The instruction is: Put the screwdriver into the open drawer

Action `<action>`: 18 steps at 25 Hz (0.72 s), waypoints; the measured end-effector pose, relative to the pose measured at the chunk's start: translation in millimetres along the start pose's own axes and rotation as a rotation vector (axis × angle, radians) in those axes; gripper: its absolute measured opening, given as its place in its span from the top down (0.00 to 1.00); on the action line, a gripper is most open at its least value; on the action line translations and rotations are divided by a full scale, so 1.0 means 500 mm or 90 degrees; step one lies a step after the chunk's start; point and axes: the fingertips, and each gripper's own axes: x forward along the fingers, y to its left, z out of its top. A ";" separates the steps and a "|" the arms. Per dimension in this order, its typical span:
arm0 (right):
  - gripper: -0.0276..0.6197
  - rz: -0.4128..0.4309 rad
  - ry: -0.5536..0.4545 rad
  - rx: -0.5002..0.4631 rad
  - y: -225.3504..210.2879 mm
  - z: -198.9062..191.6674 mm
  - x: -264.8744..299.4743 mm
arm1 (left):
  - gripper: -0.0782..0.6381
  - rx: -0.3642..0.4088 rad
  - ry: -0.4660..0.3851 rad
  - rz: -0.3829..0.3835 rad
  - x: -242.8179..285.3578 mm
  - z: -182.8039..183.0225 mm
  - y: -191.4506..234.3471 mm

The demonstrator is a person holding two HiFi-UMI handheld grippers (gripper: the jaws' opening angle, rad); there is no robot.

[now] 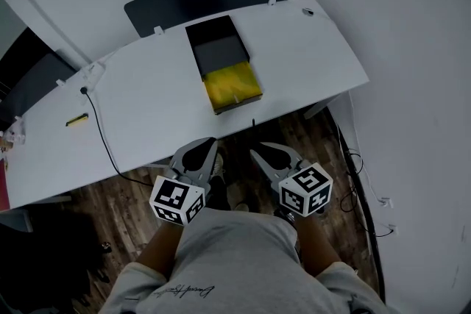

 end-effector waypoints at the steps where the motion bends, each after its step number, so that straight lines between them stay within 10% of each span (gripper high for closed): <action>1: 0.84 -0.001 0.001 0.002 -0.008 0.005 0.009 | 0.89 -0.001 0.001 -0.001 0.010 0.002 0.009; 18: 0.84 -0.001 0.027 0.019 -0.114 0.081 0.168 | 0.89 -0.018 0.017 0.001 0.146 0.035 0.159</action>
